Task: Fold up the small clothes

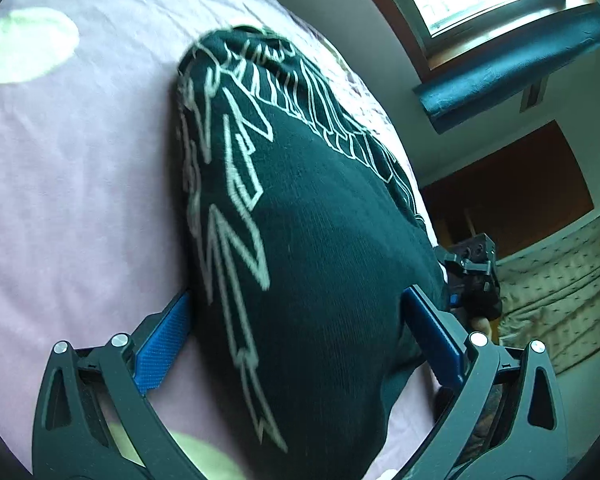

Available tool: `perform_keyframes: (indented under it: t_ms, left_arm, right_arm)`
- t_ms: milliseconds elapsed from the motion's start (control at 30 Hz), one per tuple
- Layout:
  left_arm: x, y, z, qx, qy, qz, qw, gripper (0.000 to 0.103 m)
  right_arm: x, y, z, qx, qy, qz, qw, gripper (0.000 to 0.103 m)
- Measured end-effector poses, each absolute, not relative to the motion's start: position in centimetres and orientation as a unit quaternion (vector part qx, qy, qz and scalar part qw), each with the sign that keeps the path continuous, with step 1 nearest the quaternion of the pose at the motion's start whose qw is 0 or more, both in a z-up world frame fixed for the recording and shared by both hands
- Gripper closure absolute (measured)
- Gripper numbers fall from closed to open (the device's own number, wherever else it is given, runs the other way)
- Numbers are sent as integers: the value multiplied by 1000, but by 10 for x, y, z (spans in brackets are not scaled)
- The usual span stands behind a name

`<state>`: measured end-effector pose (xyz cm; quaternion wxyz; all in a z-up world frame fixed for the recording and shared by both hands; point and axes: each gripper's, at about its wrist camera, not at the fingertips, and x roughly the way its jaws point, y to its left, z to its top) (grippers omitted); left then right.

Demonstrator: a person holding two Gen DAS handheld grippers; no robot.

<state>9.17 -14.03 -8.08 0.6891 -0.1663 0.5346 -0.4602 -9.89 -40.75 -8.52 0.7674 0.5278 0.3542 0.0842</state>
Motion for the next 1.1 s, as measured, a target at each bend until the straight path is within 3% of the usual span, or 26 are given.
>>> perform_keyframes:
  t_ms: [233, 300, 400, 700, 1100]
  left_arm:
    - [100, -156, -85, -141, 549, -468, 678, 2]
    - [98, -158, -83, -131, 549, -462, 684, 5]
    - [93, -163, -78, -102, 540, -448, 705, 13]
    - [81, -168, -57, -53, 514, -422, 745, 31]
    - [73, -158, -34, -11, 476, -402, 782, 37]
  right_arm:
    - [-57, -390, -90, 503, 377, 142, 765, 27]
    - [-54, -386, -90, 488, 388, 133, 770, 42]
    - [-62, -387, -93, 491, 382, 130, 772, 51]
    - [-75, -373, -73, 454, 367, 102, 806, 58]
    - [-84, -354, -51, 430, 340, 82, 832, 62]
